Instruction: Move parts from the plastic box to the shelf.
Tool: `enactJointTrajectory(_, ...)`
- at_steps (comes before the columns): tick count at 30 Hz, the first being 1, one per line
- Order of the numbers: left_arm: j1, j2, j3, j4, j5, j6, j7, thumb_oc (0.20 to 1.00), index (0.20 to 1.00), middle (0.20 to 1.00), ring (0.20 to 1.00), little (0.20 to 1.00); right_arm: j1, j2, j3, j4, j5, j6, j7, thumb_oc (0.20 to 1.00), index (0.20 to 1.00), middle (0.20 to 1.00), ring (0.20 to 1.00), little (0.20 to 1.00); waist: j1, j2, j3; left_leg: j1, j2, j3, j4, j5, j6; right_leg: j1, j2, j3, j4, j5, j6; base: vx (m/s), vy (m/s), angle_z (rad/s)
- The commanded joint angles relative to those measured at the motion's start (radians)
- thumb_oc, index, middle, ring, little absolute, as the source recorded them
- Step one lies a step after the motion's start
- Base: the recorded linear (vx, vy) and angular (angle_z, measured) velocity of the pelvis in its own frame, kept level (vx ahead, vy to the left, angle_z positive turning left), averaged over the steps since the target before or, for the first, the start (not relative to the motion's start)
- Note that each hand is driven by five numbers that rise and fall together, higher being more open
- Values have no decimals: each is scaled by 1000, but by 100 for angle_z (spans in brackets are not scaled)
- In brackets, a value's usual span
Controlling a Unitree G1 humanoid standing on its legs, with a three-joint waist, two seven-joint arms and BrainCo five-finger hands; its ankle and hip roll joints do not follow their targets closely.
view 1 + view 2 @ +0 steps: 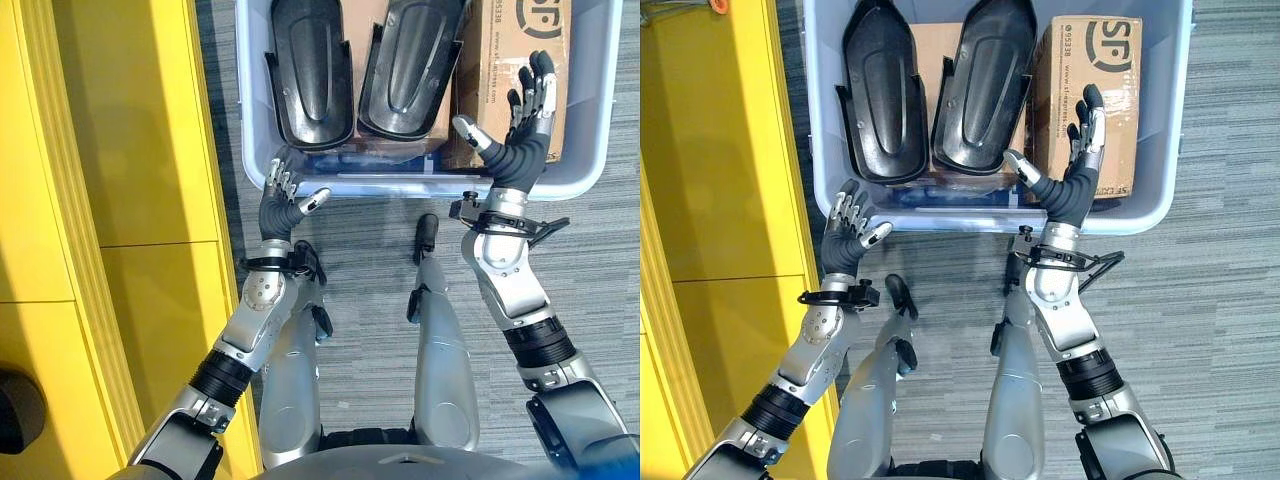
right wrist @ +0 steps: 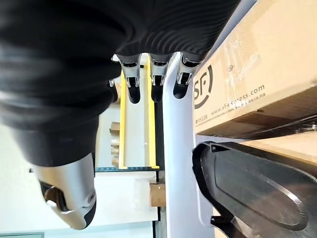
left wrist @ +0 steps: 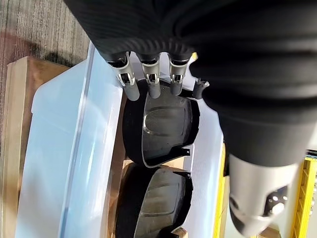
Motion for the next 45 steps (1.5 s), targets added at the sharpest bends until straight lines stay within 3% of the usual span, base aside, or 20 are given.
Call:
enactJointTrajectory(1, 50, 54, 38, -109, 37, -35, -4, 1000, 1000, 1000, 1000, 1000, -47, 3, -26, -45, -18, -35, -9, 1000, 1000, 1000, 1000, 1000, 16, -6, 6, 7, 22, -163, 75, -92, -22, 18, -15, 6, 163, -110, 71, 0, 0, 0)
enactJointTrajectory(14, 20, 54, 18, -81, -20, -55, -38, 1000, 1000, 1000, 1000, 1000, -321, -16, -12, 301, 117, -14, 0, 1000, 1000, 1000, 1000, 1000, 54, 17, 6, 5, 17, -173, 75, -90, -23, 16, -16, 1, 172, -114, 66, 0, 0, 0)
enactJointTrajectory(35, 10, 67, -5, -81, -64, -62, -75, 1000, 1000, 1000, 1000, 1000, -502, -38, 20, 650, 289, -8, 65, 1000, 1000, 1000, 1000, 1000, 88, 42, 6, -9, 15, -184, 74, -85, -21, -5, -11, -2, 185, -118, 60, 0, 0, 0)
enactJointTrajectory(45, 22, 82, -16, -97, -89, -70, -96, 1000, 1000, 1000, 1000, 1000, -612, -91, 32, 887, 363, 12, 91, 1000, 1000, 1000, 1000, 1000, 107, 54, 6, -19, 14, -189, 79, -83, -21, -11, -12, -4, 193, -120, 57, 0, 0, 0)
